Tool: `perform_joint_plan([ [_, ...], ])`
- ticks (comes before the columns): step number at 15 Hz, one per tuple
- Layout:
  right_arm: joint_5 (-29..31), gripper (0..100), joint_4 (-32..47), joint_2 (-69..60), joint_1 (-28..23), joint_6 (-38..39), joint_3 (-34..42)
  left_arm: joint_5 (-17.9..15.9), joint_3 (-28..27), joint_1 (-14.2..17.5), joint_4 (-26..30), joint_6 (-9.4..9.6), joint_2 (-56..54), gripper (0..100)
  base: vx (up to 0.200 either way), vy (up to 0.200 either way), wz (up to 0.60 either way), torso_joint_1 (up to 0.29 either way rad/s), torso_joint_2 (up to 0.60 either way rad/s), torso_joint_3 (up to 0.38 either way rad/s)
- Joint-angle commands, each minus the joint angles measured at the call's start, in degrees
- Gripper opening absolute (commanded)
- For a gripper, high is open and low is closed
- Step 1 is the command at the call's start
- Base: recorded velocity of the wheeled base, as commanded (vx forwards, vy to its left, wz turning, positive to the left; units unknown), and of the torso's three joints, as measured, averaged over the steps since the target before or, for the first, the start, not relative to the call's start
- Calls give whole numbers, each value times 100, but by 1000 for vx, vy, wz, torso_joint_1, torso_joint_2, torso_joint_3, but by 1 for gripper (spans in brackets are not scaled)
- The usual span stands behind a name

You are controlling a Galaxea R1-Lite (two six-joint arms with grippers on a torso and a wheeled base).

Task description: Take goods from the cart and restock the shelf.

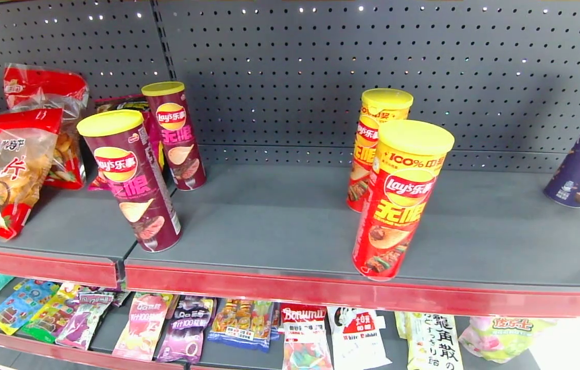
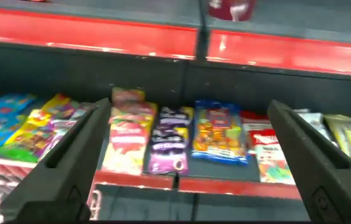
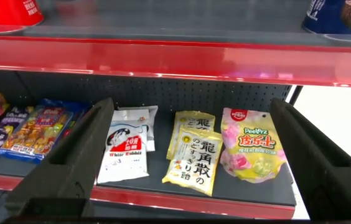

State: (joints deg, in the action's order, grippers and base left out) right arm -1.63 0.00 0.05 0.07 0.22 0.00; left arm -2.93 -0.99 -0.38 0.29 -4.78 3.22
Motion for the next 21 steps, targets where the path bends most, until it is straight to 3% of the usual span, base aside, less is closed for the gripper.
perform_joint_plan([
  [1, -4, 100, 0, 4, 1, 4, 0, 170, -7, 20, 6, -41, -313, 100, 0, 0, 0, 0, 0, 0],
  [3, -4, 100, 0, 4, 1, 4, 0, 662, 20, 29, -47, -287, -322, 100, 0, 0, 0, 0, 0, 0],
  [4, -4, 100, 0, 4, 1, -13, 0, 846, 28, 29, -73, -304, -322, 100, 0, 0, 0, 0, 0, 0],
  [5, 5, 100, 0, 4, 1, -13, 0, 785, 28, 29, -73, -287, -322, 100, 0, 0, 0, 0, 0, 0],
  [6, 5, 100, 0, 4, 1, -13, 0, 679, 28, 29, -82, -225, -322, 100, 0, 0, 0, 0, 0, 0],
  [7, 5, 100, 0, 4, 1, -4, 0, 679, 55, 29, -100, 21, -322, 100, 0, 0, 0, 0, 0, 0],
  [8, -4, 100, 0, 4, 1, -4, 0, 864, 99, 29, -82, 126, -322, 100, 0, 0, 0, 0, 0, 0],
  [11, -4, 100, 0, 4, 1, 4, 0, 767, 99, 20, -64, 179, -278, 100, 0, 0, 0, 0, 0, 0],
  [12, -4, 100, 0, 4, 1, 13, 0, 556, 99, 20, -56, 434, -304, 100, 0, 0, 0, 0, 0, 0],
  [16, -382, 100, -105, 4, 10, -110, -105, 547, 99, 20, -56, 460, -322, 100, 0, 0, 0, 0, 0, 0],
  [17, -962, 100, -185, 628, 98, 48, -1107, 539, 99, 20, -56, 469, -322, 100, 0, 0, 0, 0, 0, 0],
  [18, -979, 100, -281, 1621, 54, 277, -1837, 512, 99, 20, -56, 478, -322, 100, 0, 0, 0, 0, 0, 0],
  [21, -1155, 100, -290, 3027, 151, -75, -2971, 433, 99, 20, -47, 478, -322, 100, 0, 0, 0, 0, 0, 0],
])
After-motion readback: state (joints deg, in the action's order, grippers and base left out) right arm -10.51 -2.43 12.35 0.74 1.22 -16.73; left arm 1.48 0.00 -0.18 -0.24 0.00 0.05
